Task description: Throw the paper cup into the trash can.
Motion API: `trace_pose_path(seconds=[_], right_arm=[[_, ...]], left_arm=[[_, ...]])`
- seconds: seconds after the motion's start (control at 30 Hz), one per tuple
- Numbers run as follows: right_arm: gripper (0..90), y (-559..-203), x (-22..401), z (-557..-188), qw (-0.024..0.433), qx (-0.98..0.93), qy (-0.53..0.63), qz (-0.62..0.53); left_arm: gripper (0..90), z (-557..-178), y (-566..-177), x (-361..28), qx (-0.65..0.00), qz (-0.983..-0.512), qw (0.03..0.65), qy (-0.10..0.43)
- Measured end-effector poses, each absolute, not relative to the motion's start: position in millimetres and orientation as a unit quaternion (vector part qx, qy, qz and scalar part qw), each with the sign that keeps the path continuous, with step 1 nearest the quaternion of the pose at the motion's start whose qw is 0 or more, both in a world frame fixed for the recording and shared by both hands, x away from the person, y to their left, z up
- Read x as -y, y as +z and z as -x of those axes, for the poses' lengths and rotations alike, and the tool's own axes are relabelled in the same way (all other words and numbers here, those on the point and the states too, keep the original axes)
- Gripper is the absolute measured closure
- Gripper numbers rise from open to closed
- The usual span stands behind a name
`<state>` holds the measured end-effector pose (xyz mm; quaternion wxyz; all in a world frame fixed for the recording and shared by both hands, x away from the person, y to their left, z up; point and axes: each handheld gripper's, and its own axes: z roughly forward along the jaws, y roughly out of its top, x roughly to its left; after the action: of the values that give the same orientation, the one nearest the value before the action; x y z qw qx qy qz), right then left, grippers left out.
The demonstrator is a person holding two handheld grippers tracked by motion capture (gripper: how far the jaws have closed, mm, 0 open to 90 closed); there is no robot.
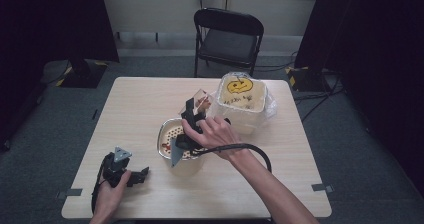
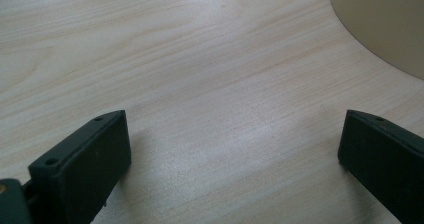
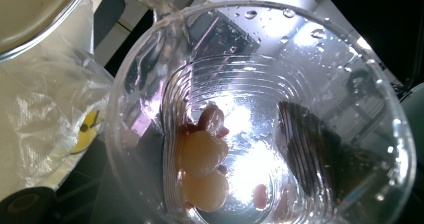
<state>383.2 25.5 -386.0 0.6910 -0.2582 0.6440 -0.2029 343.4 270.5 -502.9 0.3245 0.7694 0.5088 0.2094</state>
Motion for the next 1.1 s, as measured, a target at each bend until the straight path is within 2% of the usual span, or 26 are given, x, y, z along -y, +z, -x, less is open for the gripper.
trace_pose_path(seconds=[0.53, 0.83, 0.9, 1.1], right_arm=[[46.0, -387.8, -23.5, -374.3, 0.687, -0.600, -0.254, 0.321], [46.5, -383.4, -25.6, -379.3, 0.694, -0.616, -0.243, 0.282], [46.9, -390.1, -24.7, -373.1, 0.685, -0.603, -0.253, 0.322], [46.9, -389.2, -23.6, -376.9, 0.681, -0.620, -0.243, 0.304]], left_arm=[[0.0, -343.5, -502.8, -270.7, -0.508, -0.770, 0.324, 0.210], [0.0, -343.5, -502.8, -270.8, -0.507, -0.771, 0.324, 0.210], [0.0, -343.5, -502.8, -270.7, -0.508, -0.770, 0.324, 0.210], [0.0, -343.5, -502.8, -270.8, -0.507, -0.770, 0.324, 0.210]])
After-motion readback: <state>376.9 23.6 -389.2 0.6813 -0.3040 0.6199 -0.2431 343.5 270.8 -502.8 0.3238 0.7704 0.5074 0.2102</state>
